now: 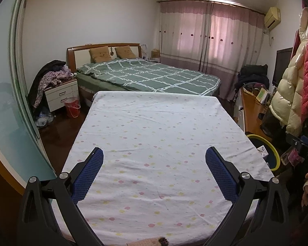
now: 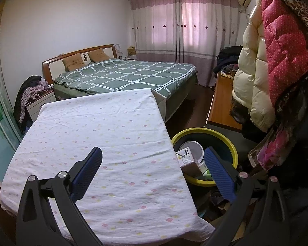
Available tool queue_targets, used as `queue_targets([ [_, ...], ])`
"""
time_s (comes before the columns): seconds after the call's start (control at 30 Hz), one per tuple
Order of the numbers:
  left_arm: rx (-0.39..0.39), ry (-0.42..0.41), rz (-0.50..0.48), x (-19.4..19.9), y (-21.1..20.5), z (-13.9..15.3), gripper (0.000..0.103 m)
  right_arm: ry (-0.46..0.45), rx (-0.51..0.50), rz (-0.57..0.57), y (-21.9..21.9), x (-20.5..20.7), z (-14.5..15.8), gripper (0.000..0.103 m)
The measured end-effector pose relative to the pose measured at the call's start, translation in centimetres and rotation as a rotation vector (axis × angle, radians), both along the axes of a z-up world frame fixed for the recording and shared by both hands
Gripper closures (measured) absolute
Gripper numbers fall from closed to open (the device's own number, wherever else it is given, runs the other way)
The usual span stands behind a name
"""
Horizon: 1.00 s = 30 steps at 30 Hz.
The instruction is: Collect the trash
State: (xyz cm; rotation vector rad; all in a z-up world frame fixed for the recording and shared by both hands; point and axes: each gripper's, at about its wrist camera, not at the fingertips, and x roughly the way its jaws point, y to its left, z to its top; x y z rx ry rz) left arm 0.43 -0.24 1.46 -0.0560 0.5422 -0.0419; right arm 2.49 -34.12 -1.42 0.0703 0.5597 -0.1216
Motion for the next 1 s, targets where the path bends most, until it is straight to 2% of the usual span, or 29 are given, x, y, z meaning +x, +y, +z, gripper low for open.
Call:
queue_targets([
  [1.0, 0.016, -0.004, -0.014, 0.15, -1.05, -0.08, 0.005, -0.004, 0.004, -0.002, -0.21, 0.05, -0.05, 0.008],
])
